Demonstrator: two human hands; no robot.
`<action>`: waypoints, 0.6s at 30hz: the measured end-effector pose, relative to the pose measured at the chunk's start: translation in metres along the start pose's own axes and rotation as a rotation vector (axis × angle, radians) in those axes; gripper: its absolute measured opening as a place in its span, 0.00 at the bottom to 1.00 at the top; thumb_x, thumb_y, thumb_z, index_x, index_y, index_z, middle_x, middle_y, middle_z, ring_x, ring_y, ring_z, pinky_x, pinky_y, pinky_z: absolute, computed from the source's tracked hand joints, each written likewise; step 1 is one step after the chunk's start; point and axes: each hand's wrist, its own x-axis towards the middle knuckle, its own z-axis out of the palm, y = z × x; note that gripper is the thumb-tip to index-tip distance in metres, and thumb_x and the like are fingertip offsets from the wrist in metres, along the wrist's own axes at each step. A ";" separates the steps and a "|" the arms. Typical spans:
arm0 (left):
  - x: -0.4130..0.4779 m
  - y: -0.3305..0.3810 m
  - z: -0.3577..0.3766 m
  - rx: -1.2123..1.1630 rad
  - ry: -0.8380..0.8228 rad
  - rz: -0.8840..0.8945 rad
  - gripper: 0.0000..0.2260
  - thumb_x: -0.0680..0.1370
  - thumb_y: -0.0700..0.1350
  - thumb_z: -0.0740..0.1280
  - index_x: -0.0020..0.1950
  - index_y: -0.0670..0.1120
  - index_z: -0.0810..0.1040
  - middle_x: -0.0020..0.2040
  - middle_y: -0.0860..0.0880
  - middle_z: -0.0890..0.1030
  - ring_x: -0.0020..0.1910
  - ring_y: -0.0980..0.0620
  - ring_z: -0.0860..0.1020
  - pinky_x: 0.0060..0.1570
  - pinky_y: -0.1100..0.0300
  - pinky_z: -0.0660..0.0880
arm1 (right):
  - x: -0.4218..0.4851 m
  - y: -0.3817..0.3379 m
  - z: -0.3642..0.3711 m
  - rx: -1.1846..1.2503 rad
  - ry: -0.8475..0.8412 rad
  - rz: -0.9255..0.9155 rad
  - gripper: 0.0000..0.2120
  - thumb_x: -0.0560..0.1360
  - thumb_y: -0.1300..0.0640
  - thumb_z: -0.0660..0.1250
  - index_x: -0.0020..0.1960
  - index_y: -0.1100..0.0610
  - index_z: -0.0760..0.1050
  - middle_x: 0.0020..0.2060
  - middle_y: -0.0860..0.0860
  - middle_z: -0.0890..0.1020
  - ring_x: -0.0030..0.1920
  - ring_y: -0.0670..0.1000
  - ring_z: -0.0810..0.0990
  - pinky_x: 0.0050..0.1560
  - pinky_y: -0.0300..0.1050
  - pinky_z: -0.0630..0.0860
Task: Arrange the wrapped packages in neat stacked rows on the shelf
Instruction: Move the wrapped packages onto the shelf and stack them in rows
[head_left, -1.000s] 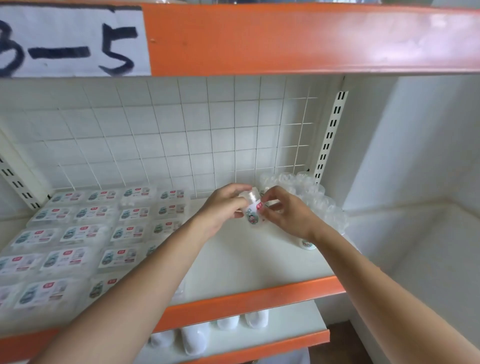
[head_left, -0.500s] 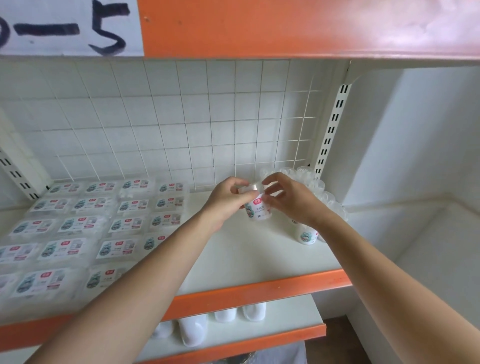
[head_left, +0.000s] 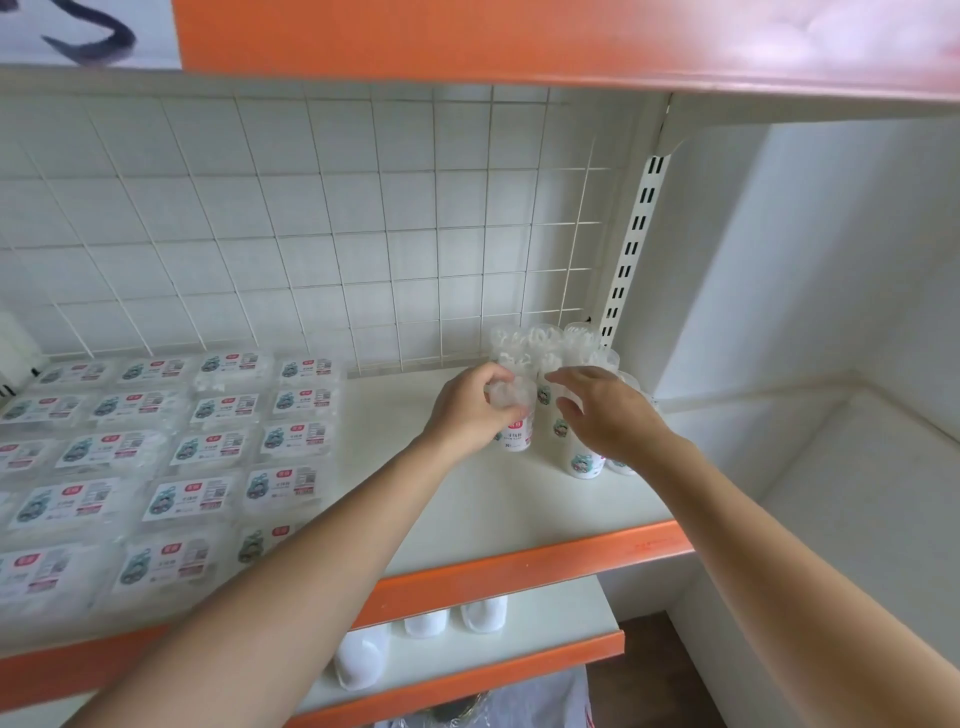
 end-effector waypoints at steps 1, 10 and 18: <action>0.000 -0.001 0.003 0.015 0.004 0.007 0.18 0.71 0.46 0.75 0.59 0.49 0.78 0.54 0.54 0.77 0.50 0.53 0.74 0.49 0.61 0.71 | 0.000 0.001 0.001 0.005 0.000 -0.002 0.19 0.81 0.55 0.58 0.72 0.49 0.68 0.72 0.48 0.69 0.73 0.49 0.64 0.67 0.44 0.64; 0.007 -0.008 0.020 0.105 0.052 0.067 0.18 0.69 0.42 0.76 0.58 0.47 0.78 0.57 0.48 0.75 0.54 0.50 0.76 0.53 0.59 0.73 | 0.006 0.015 0.001 -0.025 -0.029 0.034 0.19 0.83 0.56 0.54 0.73 0.49 0.66 0.75 0.46 0.64 0.75 0.49 0.61 0.69 0.44 0.60; 0.008 -0.008 0.029 0.128 0.042 0.101 0.20 0.70 0.34 0.72 0.60 0.47 0.77 0.58 0.47 0.71 0.52 0.50 0.74 0.53 0.56 0.75 | 0.005 0.018 0.004 -0.030 -0.029 0.033 0.19 0.83 0.53 0.53 0.73 0.48 0.67 0.74 0.47 0.65 0.75 0.49 0.59 0.70 0.46 0.59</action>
